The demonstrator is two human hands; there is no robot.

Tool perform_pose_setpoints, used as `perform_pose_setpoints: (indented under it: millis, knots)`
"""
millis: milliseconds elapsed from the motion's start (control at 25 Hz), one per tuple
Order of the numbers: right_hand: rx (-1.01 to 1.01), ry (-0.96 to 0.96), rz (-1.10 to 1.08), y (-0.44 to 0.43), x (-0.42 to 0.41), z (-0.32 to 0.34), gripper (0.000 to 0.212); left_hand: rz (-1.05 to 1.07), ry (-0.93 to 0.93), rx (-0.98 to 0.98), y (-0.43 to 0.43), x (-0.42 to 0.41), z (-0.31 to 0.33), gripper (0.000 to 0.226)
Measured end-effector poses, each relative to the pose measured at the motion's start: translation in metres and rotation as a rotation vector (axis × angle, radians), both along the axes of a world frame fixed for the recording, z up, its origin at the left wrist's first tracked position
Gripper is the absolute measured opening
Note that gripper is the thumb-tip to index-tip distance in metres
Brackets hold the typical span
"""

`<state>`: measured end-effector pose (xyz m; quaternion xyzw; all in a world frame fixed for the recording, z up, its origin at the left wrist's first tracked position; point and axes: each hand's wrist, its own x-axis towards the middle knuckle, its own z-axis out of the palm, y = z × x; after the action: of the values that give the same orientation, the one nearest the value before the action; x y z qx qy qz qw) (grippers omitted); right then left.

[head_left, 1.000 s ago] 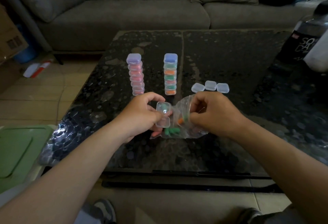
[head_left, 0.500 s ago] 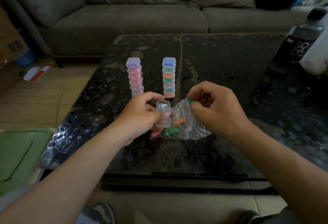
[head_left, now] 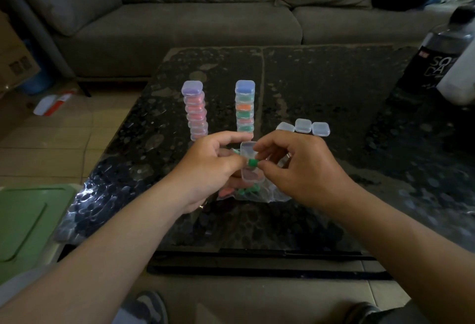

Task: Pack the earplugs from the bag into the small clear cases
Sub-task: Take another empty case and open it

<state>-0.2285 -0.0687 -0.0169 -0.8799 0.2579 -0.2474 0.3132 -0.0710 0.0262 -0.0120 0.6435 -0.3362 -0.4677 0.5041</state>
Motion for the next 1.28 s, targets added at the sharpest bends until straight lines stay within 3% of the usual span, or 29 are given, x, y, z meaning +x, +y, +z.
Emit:
perform_pose_setpoints:
  millis: [480, 640, 840, 960, 1080, 1280]
  knots:
    - [-0.051, -0.006, 0.037, 0.006, 0.000, 0.001, 0.029, -0.001, 0.022, -0.016, 0.002, 0.000, 0.001, 0.045]
    - [-0.064, 0.028, 0.022, 0.007, 0.001, 0.002, 0.029, -0.001, -0.057, -0.019, 0.004, 0.001, 0.000, 0.048]
    - [-0.033, -0.025, -0.276, 0.004, -0.001, 0.009, 0.014, 0.042, -0.199, 0.034, 0.004, 0.007, 0.001, 0.044]
    - [0.092, 0.161, -0.371, -0.008, -0.005, 0.009, 0.014, 0.041, -0.239, 0.104, 0.004, 0.010, 0.000, 0.044]
    - [0.269, 0.421, -0.248, -0.013, -0.005, 0.005, 0.018, 0.007, -0.291, 0.135, 0.004, 0.010, -0.003, 0.042]
    - [0.320, 0.444, -0.188, -0.008, 0.001, -0.005, 0.020, 0.007, -0.310, 0.133, 0.004, 0.010, -0.007, 0.042]
